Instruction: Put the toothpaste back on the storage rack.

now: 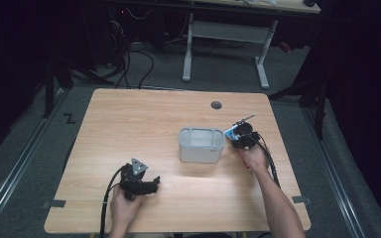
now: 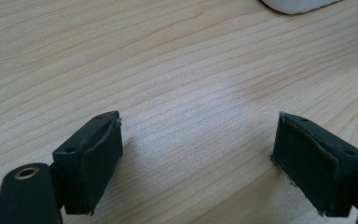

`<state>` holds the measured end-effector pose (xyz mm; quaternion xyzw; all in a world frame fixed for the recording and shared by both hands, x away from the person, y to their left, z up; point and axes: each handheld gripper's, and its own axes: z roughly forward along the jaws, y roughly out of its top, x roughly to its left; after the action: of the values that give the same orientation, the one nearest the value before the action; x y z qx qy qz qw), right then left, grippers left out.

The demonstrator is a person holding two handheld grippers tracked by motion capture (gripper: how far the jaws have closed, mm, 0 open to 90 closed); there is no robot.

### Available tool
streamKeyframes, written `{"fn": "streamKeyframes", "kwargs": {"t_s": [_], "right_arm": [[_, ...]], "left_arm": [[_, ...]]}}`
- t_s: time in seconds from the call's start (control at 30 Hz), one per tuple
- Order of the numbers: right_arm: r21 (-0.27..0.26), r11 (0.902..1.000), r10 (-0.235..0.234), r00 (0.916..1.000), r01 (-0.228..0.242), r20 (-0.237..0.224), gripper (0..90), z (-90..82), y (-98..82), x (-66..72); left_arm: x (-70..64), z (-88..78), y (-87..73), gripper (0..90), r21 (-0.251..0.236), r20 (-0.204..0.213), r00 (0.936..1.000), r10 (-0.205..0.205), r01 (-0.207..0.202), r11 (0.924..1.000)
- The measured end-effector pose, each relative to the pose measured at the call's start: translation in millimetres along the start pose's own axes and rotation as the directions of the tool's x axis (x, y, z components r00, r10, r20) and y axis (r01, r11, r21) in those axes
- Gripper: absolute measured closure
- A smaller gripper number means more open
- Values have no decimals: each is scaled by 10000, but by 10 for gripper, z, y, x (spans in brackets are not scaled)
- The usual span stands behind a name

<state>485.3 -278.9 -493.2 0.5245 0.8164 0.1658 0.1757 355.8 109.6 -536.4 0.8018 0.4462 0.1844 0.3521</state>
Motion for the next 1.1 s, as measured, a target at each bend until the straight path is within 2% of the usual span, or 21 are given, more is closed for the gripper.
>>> {"fn": "streamKeyframes", "kwargs": {"t_s": [0.17,0.37,0.47,0.67,0.83,1.1], "right_arm": [[-110,9993,359,9985,-363,-422,728,-14,-16,-81],[-119,9988,473,9964,-483,-700,729,-37,-38,-139],[-321,9973,630,9935,-663,-953,729,-98,-84,-198],[-865,9953,344,9938,-437,-1061,729,-263,-135,-204],[-1470,9878,311,9895,-520,-1413,727,-470,-173,-236],[-1903,9802,211,9841,-551,-1762,727,-629,-250,-241]], "left_arm": [[0,0,0,161,2,1,10000,1,-1,10000],[0,0,0,161,0,1,10000,0,0,10000],[0,0,0,161,1,0,10000,0,0,10000],[0,0,0,161,-1,0,10000,-3,3,10000],[0,0,0,161,2,-3,10000,2,-2,10000],[-3,1,1,161,8,-3,10000,35,-35,10000]]}}
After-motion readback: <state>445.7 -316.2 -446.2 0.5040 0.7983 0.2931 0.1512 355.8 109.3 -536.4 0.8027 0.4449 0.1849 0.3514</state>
